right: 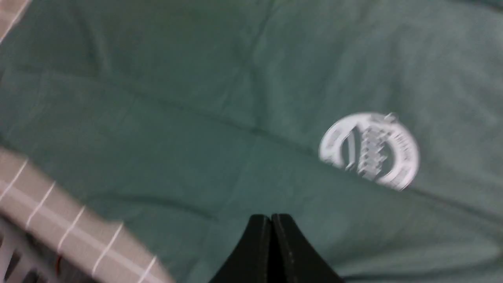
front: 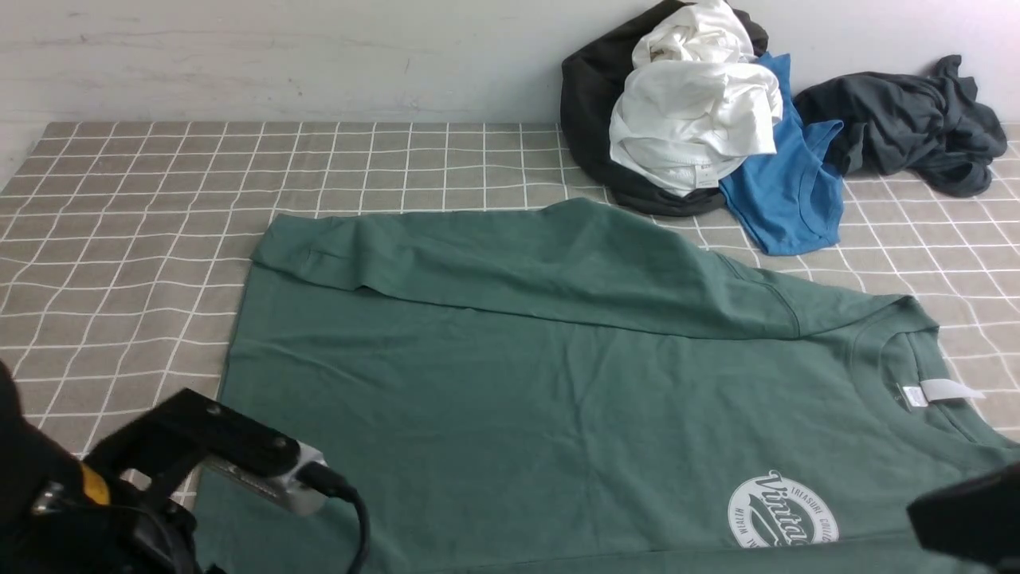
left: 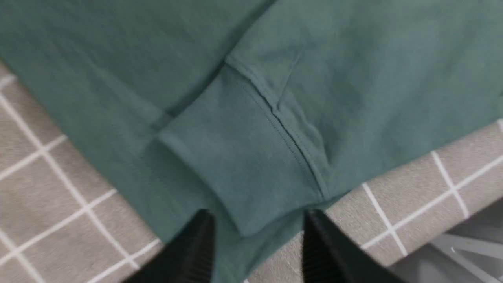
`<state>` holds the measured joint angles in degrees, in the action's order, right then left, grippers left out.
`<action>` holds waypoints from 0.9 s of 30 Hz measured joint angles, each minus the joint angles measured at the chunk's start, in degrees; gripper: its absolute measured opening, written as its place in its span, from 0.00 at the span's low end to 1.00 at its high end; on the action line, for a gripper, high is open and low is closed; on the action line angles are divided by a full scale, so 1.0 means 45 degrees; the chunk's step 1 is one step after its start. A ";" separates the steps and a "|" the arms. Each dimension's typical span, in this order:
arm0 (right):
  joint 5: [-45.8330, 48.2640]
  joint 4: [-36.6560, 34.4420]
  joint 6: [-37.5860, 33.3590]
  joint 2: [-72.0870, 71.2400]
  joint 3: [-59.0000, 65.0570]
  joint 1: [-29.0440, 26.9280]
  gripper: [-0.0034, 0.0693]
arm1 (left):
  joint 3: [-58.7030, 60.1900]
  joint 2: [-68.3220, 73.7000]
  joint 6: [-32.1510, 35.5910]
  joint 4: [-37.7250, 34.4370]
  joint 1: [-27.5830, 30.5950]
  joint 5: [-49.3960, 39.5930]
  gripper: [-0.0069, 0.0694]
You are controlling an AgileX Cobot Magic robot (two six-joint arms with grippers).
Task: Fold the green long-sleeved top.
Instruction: Use the left arm to clamp the cuff closest to it
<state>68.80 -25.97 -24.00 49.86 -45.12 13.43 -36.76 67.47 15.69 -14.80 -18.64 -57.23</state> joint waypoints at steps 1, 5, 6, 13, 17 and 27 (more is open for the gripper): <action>0.0306 0.0167 0.0000 0.0242 0.0008 0.0260 0.03 | 0.0143 0.0464 -0.0042 0.0008 -0.0130 0.0442 0.62; 0.0448 0.0853 0.0000 0.0621 0.0145 0.0858 0.03 | 0.0308 0.1664 -0.0057 0.0003 -0.0223 0.1460 0.77; 0.0423 0.1049 0.0000 0.0667 0.0188 0.0983 0.03 | 0.0308 0.2226 -0.0087 0.0003 -0.0223 0.1662 0.82; -0.0295 0.1228 0.0062 0.0723 0.0188 0.1030 0.03 | 0.0308 0.4261 -0.0498 -0.0009 -0.0234 0.2708 0.85; -0.0338 0.1238 0.0067 0.0723 0.0188 0.1030 0.03 | 0.0308 0.4360 -0.0864 0.0005 -0.0234 0.2800 0.81; -0.0402 0.1268 0.0077 0.0723 0.0188 0.1030 0.03 | 0.0308 0.4415 -0.0936 0.0136 -0.0234 0.3331 0.34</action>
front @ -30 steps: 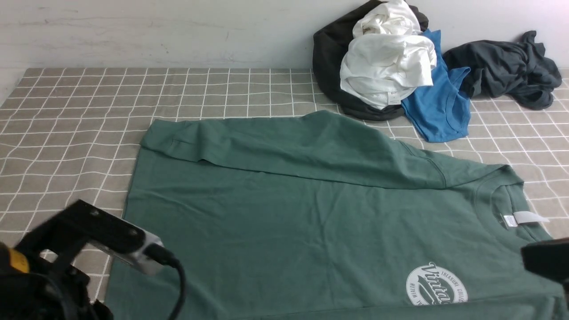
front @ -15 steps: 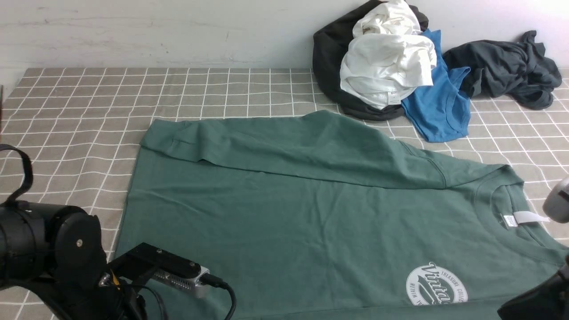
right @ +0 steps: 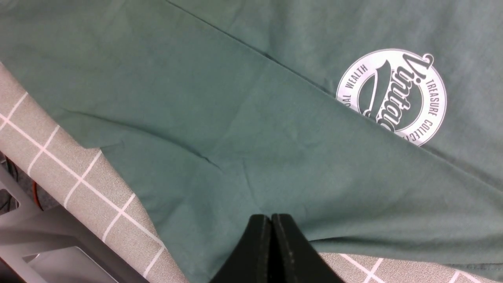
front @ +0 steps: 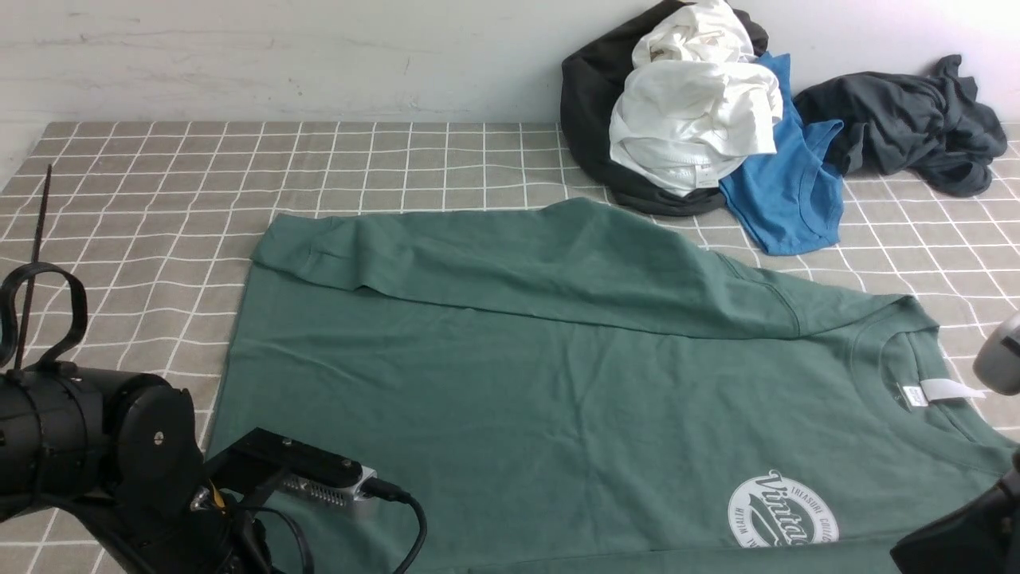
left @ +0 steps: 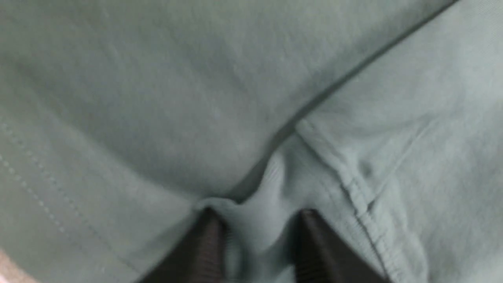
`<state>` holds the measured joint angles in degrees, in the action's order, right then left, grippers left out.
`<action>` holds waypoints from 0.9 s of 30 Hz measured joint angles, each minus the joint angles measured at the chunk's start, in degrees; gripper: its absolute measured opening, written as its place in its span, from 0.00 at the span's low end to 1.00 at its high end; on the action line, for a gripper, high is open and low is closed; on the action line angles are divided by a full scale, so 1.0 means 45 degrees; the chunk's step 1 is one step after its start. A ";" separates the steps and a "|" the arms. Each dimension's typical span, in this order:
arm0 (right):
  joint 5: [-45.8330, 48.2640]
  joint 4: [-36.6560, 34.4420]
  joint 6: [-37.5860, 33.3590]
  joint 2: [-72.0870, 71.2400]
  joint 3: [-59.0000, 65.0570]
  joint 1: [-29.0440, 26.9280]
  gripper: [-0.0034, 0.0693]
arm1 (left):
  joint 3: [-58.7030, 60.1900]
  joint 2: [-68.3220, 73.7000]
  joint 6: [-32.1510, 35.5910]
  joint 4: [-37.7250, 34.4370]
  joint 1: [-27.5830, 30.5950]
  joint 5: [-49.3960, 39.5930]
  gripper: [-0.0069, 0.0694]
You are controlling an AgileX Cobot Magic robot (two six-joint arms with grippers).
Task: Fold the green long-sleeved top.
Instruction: Use the left arm to clamp the cuff closest to it, then use the left arm to drag and place the cuff at the centered position on the left edge of the fabric
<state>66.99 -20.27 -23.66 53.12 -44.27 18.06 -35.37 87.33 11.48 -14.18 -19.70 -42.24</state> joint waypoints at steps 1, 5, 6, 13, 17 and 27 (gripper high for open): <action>0.0000 0.0000 0.0000 0.0000 0.0000 0.0000 0.03 | 0.0000 0.0012 0.0000 -0.0042 0.0000 0.0066 0.27; -0.0028 0.0000 0.0000 0.0000 0.0000 0.0000 0.03 | 0.0000 0.0012 0.0011 -0.0147 0.0000 0.0079 0.13; -0.0028 0.0000 0.0000 0.0000 0.0000 0.0000 0.03 | 0.0000 0.0012 0.0011 -0.0147 0.0000 0.0079 0.12; -0.0034 0.0004 0.0015 0.0000 0.0000 0.0000 0.03 | -0.0091 -0.1383 0.0036 -0.0138 0.0000 -0.0091 0.12; -0.0072 0.0016 0.0015 0.0000 0.0000 0.0000 0.03 | -0.0841 -0.2256 0.0045 0.0231 0.0000 -0.0752 0.12; -0.0325 0.0056 -0.0069 0.0000 0.0000 0.0000 0.03 | -0.5914 -0.0774 0.0045 0.2340 0.0466 -0.2255 0.12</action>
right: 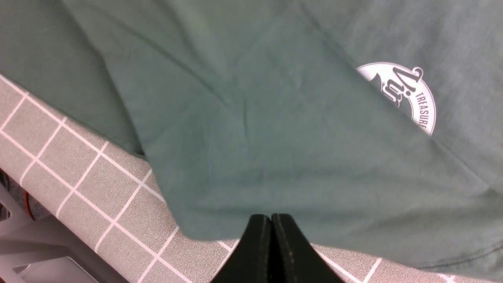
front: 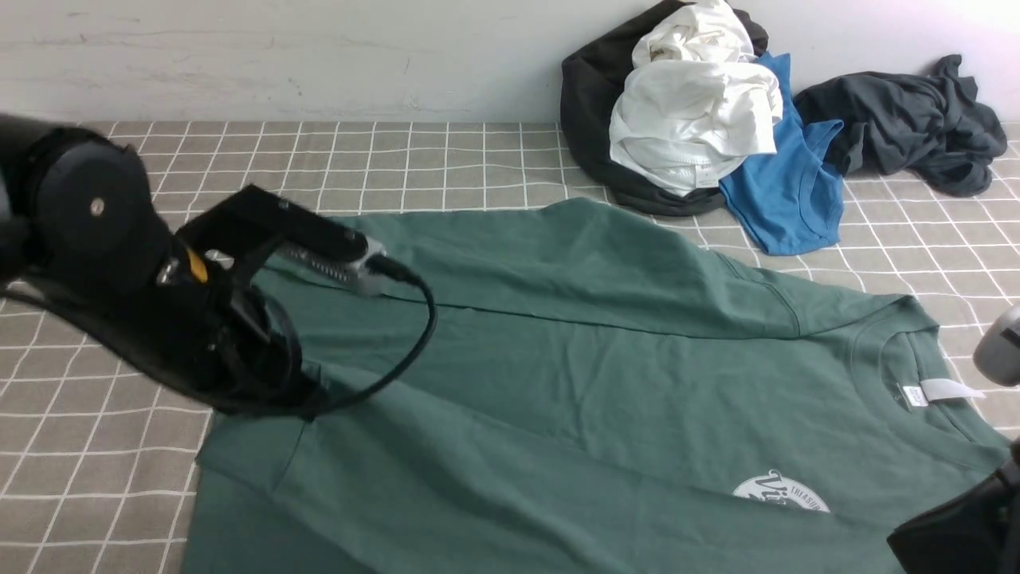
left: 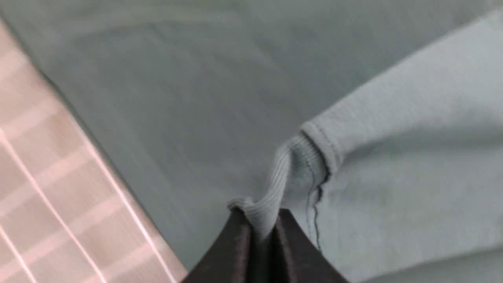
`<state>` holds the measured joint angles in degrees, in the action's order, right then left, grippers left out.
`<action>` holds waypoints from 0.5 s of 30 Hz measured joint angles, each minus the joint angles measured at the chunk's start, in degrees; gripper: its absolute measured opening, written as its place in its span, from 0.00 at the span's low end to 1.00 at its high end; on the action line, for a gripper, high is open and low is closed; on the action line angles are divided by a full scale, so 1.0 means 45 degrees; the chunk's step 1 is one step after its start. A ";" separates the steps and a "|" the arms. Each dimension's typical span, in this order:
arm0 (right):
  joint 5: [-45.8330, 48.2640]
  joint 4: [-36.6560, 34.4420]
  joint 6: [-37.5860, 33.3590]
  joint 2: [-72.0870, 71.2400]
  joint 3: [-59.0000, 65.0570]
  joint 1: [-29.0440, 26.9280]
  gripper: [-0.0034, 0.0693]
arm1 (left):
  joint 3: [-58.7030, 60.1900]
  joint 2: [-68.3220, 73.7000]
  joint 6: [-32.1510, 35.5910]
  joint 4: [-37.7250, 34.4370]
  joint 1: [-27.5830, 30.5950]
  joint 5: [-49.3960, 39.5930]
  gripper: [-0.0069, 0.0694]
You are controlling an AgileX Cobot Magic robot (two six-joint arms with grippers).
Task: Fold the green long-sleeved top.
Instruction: Use the left arm to drag and place the cuff at the centered position on the left edge of the fabric
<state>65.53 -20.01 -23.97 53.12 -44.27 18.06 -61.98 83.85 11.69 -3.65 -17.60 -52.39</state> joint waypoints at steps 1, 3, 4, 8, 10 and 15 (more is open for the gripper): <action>0.0000 0.0018 0.0000 0.0000 0.0000 0.0000 0.03 | -0.0538 0.0531 0.0098 0.0064 0.0185 0.0000 0.12; 0.0000 0.0099 0.0000 0.0000 0.0000 0.0000 0.03 | -0.1293 0.1395 0.0257 0.0149 0.0432 -0.0041 0.12; 0.0000 0.0154 0.0000 0.0000 0.0000 0.0000 0.03 | -0.1602 0.1784 0.0340 0.0182 0.0522 -0.0055 0.12; 0.0000 0.0392 0.0000 0.0000 0.0000 0.0000 0.03 | -0.2673 0.3359 0.0603 0.0199 0.0774 -0.0082 0.13; 0.0000 0.0536 0.0000 0.0000 0.0000 0.0000 0.03 | -0.3233 0.4332 0.0628 0.0330 0.0829 -0.0082 0.14; -0.0268 0.0819 0.0000 0.0000 0.0000 0.0000 0.03 | -0.4309 0.5813 0.0344 0.1000 0.0829 -0.0054 0.31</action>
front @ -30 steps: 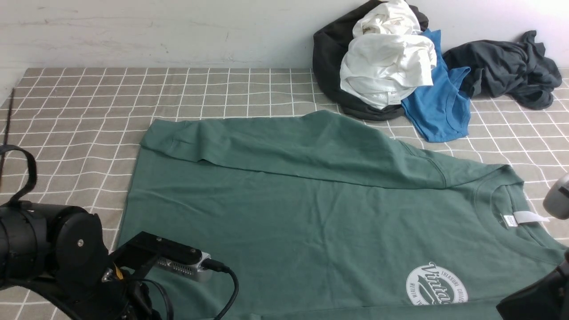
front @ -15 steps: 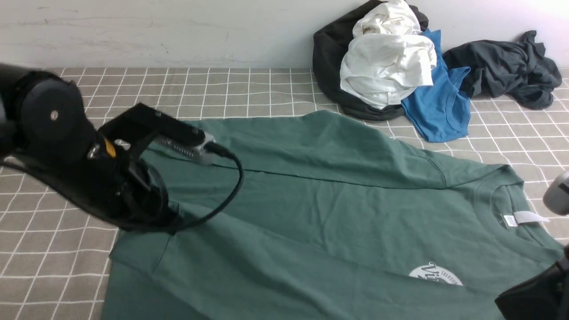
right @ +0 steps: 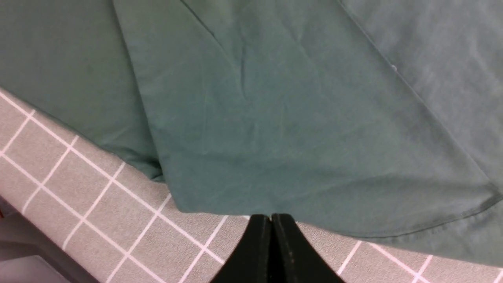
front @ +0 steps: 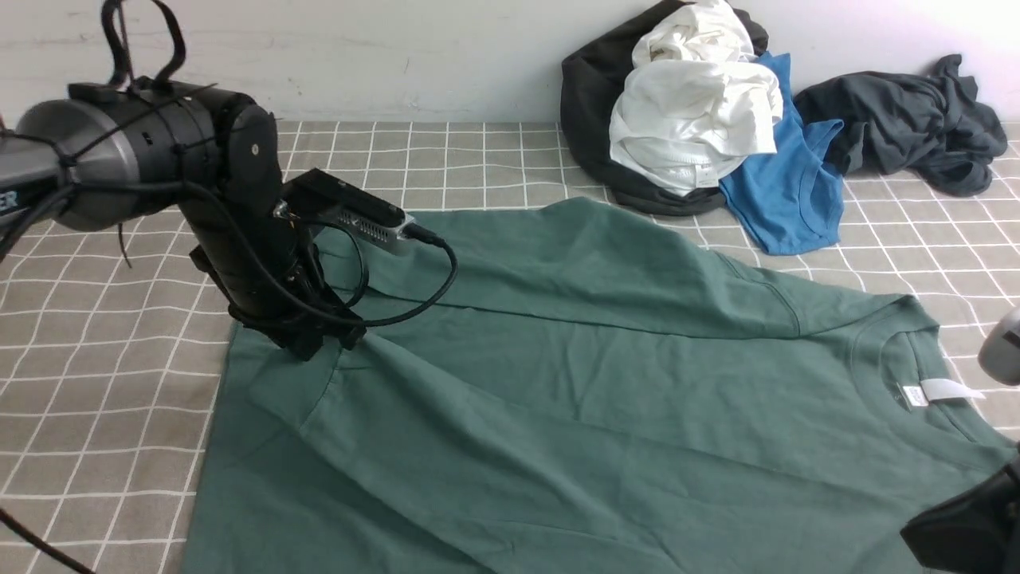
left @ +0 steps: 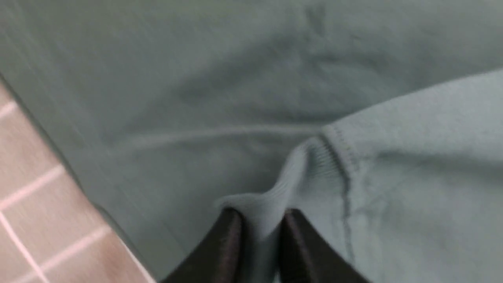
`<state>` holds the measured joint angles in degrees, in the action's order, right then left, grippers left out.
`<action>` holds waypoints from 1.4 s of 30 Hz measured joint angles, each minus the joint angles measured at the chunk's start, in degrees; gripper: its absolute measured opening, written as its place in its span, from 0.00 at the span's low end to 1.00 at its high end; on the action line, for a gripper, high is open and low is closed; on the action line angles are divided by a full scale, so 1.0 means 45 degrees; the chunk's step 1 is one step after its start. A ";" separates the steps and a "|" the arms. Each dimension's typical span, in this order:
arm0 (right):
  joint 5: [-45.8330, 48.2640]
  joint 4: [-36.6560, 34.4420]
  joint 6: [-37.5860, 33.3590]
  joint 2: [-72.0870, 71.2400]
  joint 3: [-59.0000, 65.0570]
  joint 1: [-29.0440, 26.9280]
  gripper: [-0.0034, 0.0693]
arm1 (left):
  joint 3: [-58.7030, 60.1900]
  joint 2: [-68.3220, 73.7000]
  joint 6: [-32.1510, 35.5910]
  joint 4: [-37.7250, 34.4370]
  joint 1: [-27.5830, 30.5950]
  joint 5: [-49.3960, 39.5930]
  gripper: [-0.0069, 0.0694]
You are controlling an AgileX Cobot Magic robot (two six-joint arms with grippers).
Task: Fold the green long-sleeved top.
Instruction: Use the left arm to drag and place the cuff at the centered position on the left edge of the fabric, then use the left arm to clamp the cuff farthest from it
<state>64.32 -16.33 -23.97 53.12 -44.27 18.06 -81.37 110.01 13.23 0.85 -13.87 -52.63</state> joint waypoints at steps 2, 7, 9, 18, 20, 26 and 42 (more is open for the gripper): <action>-0.0272 0.0250 0.0056 0.0071 0.0000 0.0000 0.03 | -0.0644 0.0392 -0.0616 0.0484 0.0010 0.0000 0.45; -0.0522 0.0975 0.0729 0.0789 -0.0264 0.0000 0.03 | -0.1875 0.0884 -0.1305 0.0885 0.0223 0.0000 0.64; -0.0572 0.1536 0.1290 0.1620 -0.0788 0.0000 0.03 | -0.2827 0.1350 -0.1490 0.0763 0.0548 0.0000 0.72; -0.0980 0.1919 0.1830 0.4377 -0.2992 0.0000 0.03 | -0.5729 0.3961 -0.1747 -0.0380 0.2014 0.0084 0.75; -0.1043 0.1919 0.1830 0.4675 -0.3219 0.0000 0.03 | -0.6108 0.4413 -0.1900 -0.0380 0.2253 0.0211 0.75; -0.1191 0.1919 0.1830 0.5240 -0.3317 0.0000 0.03 | -0.6975 0.5250 -0.2082 -0.0391 0.2879 0.1309 0.75; -0.1501 0.1894 0.1843 0.5741 -0.3323 0.0000 0.03 | -0.7282 0.6150 -0.2018 -0.1458 0.2946 0.2366 0.34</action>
<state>57.57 -7.80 -15.67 78.95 -59.22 18.06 -114.14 137.68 4.15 -5.71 -0.61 -41.98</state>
